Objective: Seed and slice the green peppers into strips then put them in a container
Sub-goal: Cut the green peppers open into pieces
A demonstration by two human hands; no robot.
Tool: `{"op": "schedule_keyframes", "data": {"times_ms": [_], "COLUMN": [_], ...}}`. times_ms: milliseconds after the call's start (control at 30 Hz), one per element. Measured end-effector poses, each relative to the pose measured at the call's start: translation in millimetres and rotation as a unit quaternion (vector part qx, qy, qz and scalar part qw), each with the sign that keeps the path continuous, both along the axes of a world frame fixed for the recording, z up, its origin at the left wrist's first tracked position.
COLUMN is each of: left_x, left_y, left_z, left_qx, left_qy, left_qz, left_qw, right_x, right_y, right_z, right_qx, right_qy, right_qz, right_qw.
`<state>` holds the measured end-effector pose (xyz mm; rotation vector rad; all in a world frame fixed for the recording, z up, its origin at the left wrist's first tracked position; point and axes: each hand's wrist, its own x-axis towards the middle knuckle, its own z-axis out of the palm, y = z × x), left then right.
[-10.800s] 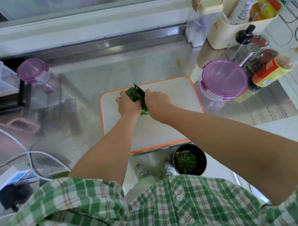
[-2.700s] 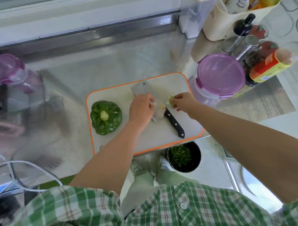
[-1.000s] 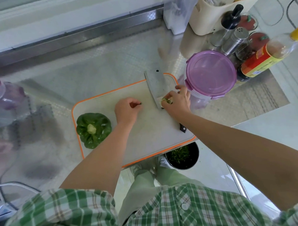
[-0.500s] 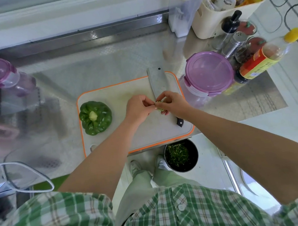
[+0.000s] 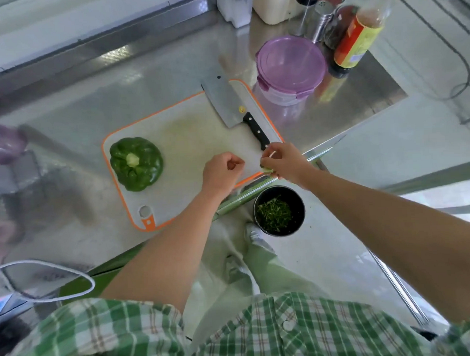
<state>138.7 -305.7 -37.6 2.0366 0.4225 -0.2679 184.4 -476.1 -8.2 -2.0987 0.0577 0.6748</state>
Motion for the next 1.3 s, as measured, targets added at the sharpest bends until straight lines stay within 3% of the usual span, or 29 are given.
{"op": "schedule_keyframes", "data": {"times_ms": [233, 400, 567, 667, 933, 1100, 1300], "left_x": [-33.0, -38.3, -38.5, -41.9, -57.2, -75.4, -71.1], "left_y": [-34.2, -47.6, -53.7, -52.1, -13.7, 36.5, 113.2], "left_z": [-20.9, -24.6, -27.1, -24.5, 0.5, 18.1, 34.0], "left_qx": [0.004, -0.009, -0.018, -0.011, 0.044, 0.126, 0.246], "left_qy": [0.024, 0.032, 0.044, 0.047, -0.006, -0.034, -0.037], "left_qz": [-0.047, -0.067, -0.065, -0.046, 0.107, 0.211, 0.375], "left_qw": [0.999, 0.997, 0.997, 0.998, 0.993, 0.969, 0.893], "right_x": [-54.3, -55.6, -52.4, -46.6, -22.6, -4.6, 29.4], "right_y": [-56.0, -68.5, -73.1, -70.1, -10.9, 35.9, 102.0], "right_z": [-44.0, -63.3, -62.2, -51.7, 4.3, 7.0, -7.5], "right_qx": [-0.14, -0.229, -0.241, -0.177, 0.026, -0.011, -0.086], "right_qy": [0.047, 0.056, 0.056, 0.017, -0.081, -0.102, -0.182], "right_qz": [-0.109, -0.054, -0.027, -0.068, 0.004, 0.098, 0.144], "right_qw": [0.983, 0.97, 0.968, 0.982, 0.996, 0.99, 0.969]}}
